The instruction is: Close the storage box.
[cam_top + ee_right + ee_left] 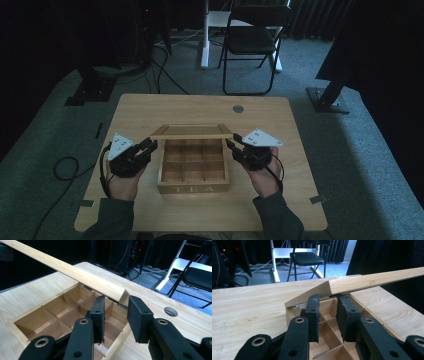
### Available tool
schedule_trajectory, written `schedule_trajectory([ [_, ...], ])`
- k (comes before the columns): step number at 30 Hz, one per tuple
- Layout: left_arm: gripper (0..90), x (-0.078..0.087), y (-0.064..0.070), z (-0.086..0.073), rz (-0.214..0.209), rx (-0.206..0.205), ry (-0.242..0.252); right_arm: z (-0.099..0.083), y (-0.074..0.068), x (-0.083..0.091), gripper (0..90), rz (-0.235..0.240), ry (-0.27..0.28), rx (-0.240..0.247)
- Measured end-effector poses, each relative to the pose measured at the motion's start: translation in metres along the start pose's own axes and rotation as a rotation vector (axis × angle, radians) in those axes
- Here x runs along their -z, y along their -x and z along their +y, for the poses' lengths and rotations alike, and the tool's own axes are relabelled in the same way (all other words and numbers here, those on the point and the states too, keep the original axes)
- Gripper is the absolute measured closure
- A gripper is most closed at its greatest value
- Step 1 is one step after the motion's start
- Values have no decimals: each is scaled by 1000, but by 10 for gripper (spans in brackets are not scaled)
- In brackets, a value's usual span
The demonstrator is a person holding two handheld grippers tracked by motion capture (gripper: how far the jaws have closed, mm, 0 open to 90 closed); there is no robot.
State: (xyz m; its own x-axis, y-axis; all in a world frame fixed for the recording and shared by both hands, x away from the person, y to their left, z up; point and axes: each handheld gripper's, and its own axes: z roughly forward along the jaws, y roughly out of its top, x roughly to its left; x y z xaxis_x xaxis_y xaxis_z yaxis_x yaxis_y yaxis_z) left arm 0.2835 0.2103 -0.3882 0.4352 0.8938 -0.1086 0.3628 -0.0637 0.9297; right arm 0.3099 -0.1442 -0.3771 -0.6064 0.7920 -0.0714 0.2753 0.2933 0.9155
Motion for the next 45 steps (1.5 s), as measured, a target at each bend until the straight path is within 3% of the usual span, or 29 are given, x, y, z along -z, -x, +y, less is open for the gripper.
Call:
schedule_trajectory([
  [16,700,4,4,-8,2,2,-22,-7,-4,6,649,11,-19,-5],
  [24,687,4,6,-16,-1,3,-41,-15,-7,6,647,17,-32,-8],
  [34,684,6,8,-25,-3,7,-62,-29,-16,11,638,24,-17,-50],
  [45,672,7,9,-37,-9,27,-72,-38,-19,11,630,33,-33,-45],
])
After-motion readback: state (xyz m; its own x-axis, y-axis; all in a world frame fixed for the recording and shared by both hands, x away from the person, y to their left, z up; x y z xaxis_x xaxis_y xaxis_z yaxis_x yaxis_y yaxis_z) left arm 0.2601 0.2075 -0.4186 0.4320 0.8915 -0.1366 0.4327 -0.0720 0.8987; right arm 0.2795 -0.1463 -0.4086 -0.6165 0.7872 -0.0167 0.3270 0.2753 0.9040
